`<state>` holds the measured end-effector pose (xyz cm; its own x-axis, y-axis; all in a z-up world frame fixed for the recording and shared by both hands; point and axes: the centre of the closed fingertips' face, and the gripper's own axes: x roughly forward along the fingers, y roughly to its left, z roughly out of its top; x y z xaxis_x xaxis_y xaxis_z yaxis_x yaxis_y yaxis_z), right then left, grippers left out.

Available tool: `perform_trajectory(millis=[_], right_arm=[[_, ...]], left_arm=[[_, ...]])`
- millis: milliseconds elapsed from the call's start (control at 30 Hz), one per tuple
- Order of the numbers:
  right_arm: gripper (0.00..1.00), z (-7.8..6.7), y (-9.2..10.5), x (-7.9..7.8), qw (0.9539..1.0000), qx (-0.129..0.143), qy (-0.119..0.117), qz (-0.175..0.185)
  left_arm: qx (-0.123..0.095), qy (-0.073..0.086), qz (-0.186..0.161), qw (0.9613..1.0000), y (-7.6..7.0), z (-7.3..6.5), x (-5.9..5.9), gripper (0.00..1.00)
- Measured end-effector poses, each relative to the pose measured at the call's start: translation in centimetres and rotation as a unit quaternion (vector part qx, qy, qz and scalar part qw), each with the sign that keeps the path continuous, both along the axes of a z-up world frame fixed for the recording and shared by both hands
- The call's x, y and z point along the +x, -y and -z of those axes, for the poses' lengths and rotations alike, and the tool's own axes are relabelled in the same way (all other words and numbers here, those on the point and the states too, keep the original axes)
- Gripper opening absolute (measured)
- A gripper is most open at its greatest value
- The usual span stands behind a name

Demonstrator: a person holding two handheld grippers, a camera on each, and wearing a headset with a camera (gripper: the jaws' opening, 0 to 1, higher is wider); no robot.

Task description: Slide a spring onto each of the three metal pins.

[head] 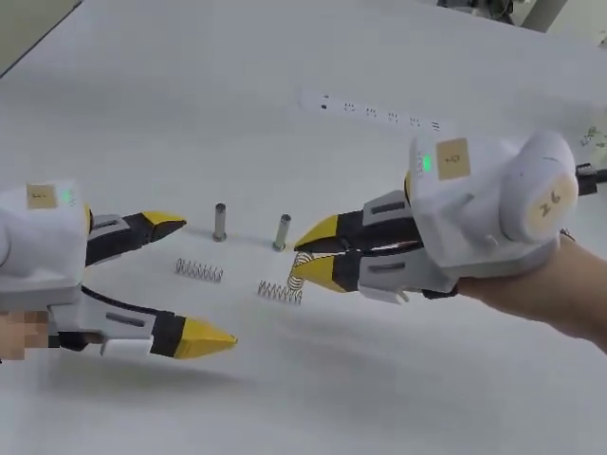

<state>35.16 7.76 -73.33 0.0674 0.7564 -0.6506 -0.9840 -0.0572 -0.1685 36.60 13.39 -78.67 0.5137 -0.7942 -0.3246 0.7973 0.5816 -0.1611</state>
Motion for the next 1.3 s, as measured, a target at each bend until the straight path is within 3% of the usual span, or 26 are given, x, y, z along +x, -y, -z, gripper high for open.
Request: perform_trajectory(millis=[667, 1300], right_arm=[[0.07, 0.3, 1.4, 1.5, 0.9997, -0.014, 0.009, 0.018], [0.07, -0.7, 4.6, 6.4, 0.9959, -0.013, 0.027, 0.085]], left_arm=[[-0.009, 0.001, -0.016, 0.9998, -1.1, -0.1, 0.0, 0.98], [-0.007, -0.004, -0.018, 0.9998, -1.3, 0.1, -0.2, 0.98]])
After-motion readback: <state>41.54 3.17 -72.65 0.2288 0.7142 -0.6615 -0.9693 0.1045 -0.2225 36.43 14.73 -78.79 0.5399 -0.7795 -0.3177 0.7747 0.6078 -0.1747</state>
